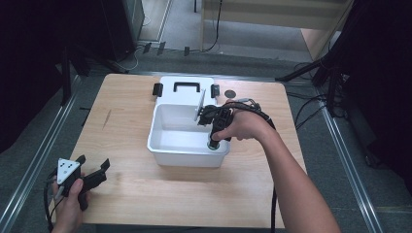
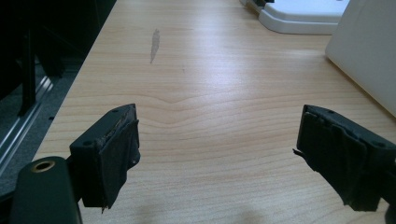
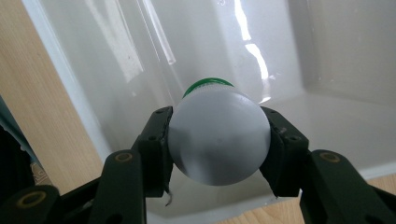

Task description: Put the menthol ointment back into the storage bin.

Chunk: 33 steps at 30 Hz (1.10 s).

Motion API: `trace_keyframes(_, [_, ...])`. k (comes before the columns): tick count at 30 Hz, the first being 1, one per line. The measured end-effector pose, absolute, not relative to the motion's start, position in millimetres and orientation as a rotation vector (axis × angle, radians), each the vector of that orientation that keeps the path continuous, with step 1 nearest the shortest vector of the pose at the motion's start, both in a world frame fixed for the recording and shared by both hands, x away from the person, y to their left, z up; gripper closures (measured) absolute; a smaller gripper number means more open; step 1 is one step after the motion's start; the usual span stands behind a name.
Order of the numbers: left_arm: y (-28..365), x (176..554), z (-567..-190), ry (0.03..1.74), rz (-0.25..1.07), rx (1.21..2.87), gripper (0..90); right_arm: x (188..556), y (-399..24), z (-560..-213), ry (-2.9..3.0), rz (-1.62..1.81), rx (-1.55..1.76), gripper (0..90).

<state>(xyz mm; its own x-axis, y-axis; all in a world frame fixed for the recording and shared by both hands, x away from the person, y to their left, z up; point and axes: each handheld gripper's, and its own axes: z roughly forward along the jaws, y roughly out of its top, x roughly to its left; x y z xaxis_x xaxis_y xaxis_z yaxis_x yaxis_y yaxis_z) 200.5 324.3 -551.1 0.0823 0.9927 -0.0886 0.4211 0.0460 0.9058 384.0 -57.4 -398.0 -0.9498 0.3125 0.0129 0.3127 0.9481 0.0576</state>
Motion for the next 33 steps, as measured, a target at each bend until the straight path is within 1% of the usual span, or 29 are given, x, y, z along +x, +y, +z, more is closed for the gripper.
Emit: trace_keyframes(33, [324.9,200.3,-551.2,1.469,0.842,1.505,13.8,391.6,-42.9,-432.9,-3.117,-0.074,-0.415,51.3])
